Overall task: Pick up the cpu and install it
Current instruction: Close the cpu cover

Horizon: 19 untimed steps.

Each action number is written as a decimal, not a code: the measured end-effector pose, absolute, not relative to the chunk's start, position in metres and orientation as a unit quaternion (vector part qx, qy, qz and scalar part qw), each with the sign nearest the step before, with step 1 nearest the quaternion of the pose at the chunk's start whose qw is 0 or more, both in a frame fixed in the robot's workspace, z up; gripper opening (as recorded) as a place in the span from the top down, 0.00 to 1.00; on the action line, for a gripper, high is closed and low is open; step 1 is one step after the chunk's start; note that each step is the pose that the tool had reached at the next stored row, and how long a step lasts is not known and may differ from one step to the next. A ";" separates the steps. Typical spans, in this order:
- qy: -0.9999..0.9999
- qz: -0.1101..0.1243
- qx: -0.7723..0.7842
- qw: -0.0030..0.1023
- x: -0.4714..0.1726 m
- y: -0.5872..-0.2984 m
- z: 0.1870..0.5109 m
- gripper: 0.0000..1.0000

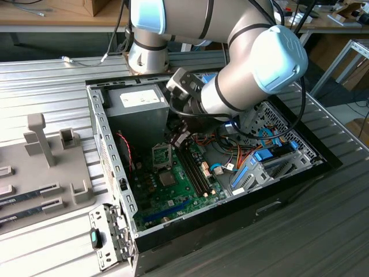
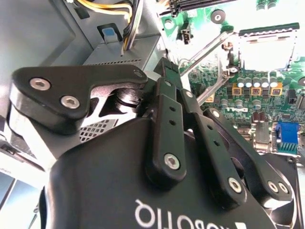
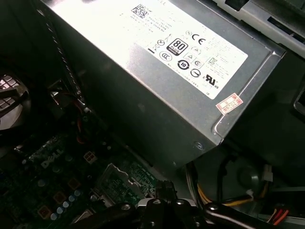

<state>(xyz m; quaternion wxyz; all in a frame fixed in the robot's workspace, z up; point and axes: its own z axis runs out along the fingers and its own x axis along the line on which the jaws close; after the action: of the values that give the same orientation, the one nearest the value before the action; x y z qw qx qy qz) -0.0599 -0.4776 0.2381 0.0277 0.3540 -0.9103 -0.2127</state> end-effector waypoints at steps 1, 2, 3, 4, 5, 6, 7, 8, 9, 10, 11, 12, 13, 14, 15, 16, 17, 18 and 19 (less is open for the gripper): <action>-0.910 -0.213 0.354 0.028 -0.060 -0.478 0.238 0.89; -0.910 -0.213 0.354 0.028 -0.060 -0.478 0.239 0.89; -0.910 -0.213 0.354 0.028 -0.060 -0.478 0.239 0.89; -0.910 -0.213 0.354 0.027 -0.060 -0.478 0.239 0.89; -0.910 -0.214 0.354 0.027 -0.060 -0.478 0.239 0.89; -0.910 -0.214 0.354 0.027 -0.060 -0.478 0.239 0.89; -0.910 -0.214 0.354 0.027 -0.060 -0.478 0.239 0.89; -0.910 -0.215 0.354 0.027 -0.060 -0.478 0.239 0.89; -0.910 -0.215 0.354 0.027 -0.060 -0.479 0.239 0.89; -0.910 -0.216 0.354 0.027 -0.060 -0.479 0.239 0.89; -0.910 -0.216 0.354 0.026 -0.060 -0.479 0.239 0.89; -0.909 -0.217 0.354 0.026 -0.060 -0.479 0.239 0.89; -0.909 -0.217 0.354 0.026 -0.060 -0.480 0.239 0.89; -0.909 -0.218 0.354 0.026 -0.060 -0.480 0.240 0.89; -0.909 -0.219 0.354 0.025 -0.060 -0.480 0.240 0.89; -0.909 -0.220 0.354 0.025 -0.060 -0.480 0.240 0.89; -0.908 -0.221 0.354 0.024 -0.060 -0.481 0.241 0.89; -0.908 -0.222 0.354 0.024 -0.060 -0.481 0.241 0.89; -0.908 -0.222 0.354 0.024 -0.060 -0.482 0.241 0.89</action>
<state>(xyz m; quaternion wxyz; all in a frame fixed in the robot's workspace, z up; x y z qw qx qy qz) -0.0599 -0.4821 0.2412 0.0240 0.3542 -0.9080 -0.2225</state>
